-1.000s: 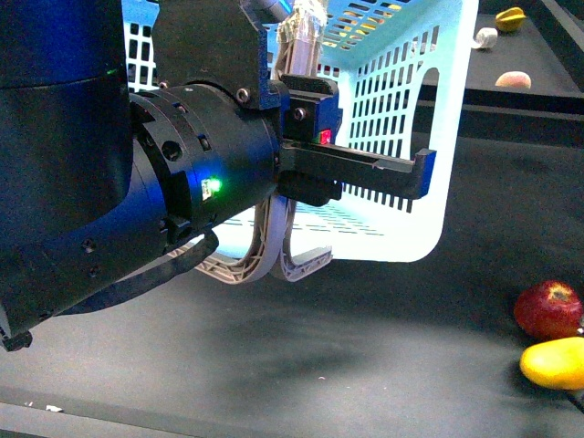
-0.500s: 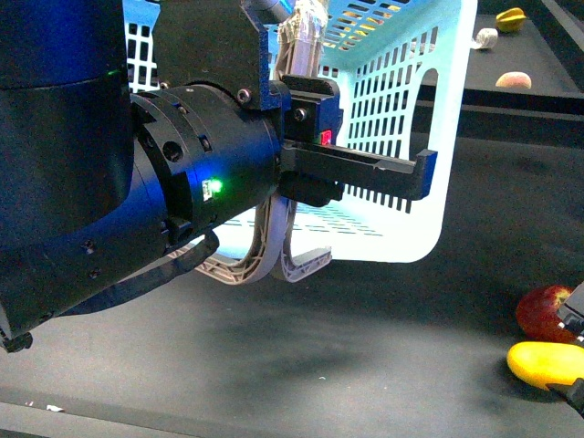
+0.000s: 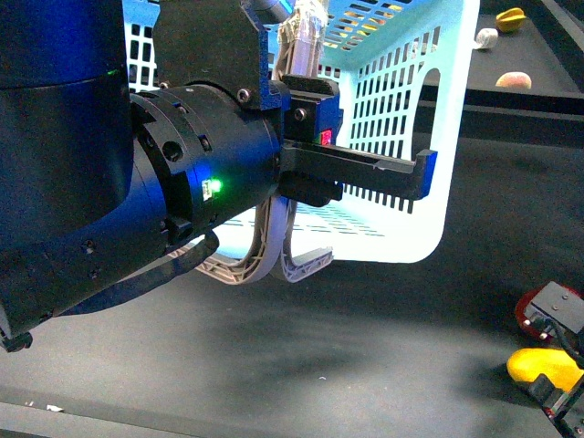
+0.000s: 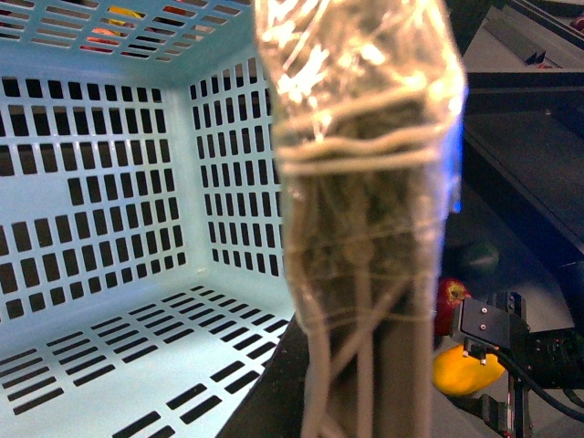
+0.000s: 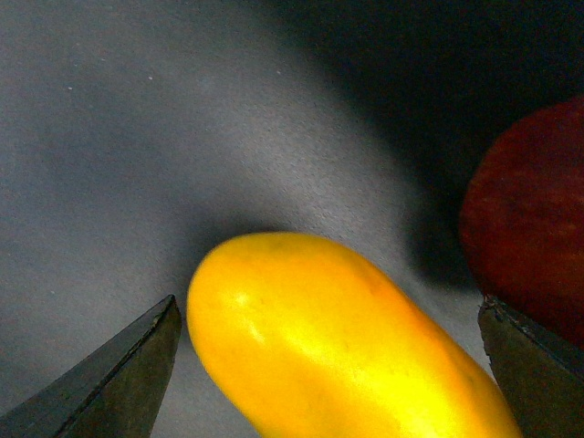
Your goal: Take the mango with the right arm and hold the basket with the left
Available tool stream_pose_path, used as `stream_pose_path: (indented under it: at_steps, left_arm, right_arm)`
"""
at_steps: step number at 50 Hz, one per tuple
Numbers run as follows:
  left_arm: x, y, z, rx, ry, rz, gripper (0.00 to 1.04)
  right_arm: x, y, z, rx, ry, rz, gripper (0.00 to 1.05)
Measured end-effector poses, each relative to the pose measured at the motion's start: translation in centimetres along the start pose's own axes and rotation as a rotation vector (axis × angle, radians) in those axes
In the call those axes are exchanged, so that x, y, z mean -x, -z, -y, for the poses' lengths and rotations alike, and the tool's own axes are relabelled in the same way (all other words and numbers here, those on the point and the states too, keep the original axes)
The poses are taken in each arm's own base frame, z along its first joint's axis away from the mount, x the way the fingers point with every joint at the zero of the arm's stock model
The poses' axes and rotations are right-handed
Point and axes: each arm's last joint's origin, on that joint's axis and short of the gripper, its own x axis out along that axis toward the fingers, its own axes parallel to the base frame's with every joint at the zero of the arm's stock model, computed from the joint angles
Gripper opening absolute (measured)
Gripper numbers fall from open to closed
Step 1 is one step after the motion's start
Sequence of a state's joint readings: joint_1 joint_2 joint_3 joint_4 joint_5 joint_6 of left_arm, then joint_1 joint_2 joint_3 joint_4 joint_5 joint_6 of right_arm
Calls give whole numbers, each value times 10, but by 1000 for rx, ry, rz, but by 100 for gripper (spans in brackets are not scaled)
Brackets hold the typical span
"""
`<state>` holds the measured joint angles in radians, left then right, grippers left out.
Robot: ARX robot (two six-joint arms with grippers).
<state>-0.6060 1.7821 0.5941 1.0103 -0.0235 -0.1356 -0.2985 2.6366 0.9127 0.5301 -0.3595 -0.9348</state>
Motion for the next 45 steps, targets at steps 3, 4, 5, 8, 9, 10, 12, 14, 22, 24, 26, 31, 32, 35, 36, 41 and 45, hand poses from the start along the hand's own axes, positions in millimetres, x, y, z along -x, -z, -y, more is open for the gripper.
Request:
stream_pose_path:
  at_steps: [3,4,5,8,9,10,12,14,22,24,26,31,32,35,36,41,45]
  left_arm:
    - [0,0,0,0,0,0,5]
    - [0,0,0,0,0,0,5]
    - [0,0,0,0,0,0,5]
    - [0,0,0,0,0,0,5]
    - [0,0,0,0,0,0,5]
    - [0,0,0,0,0,0,5]
    - [0,0,0,0,0,0,5]
    - [0,0,0,0,0,0,5]
    - [0,0,0,0,0,0,5]
    - [0,0,0,0,0,0,5]
    - [0,0,0,0,0,0,5]
    - [0,0,0,0,0,0,5]
    - [0,0,0,0,0,0,5]
    - [0,0,0,0,0,0,5]
    - [0,0,0,0,0,0,5]
    - [0,0,0,0,0,0,5]
    - [0,0,0,0,0,0,5]
  right_arm:
    - [-2,0,-2,6,-5,-5,96]
    - [-2,0,-3,7,-6,-6,96]
    - [-3,0,-3,7,-9,-8,96]
    - [-3,0,-4,5,-14,-12,96]
    - [-3,1,-4,5,-17,-16,96]
    - [-3,1,-5,5,-19,-17,96]
    - [-4,2,-5,3,-22,-25,96]
    - [-3,3,-5,3,-29,-35,96]
    - [-4,8,-2,8,-11,-62,96]
    - [-3,10,-1,10,-7,-70,96]
    - [-3,11,0,13,-3,-76,96]
    - [-2,14,5,30,20,-94,96]
    - [-1,15,6,35,24,-97,96]
    - [-1,16,8,40,31,-98,96]
    - [-1,16,9,40,33,-100,96]
    - [-1,18,11,45,46,-103,96]
    - [-2,20,10,41,36,-95,96]
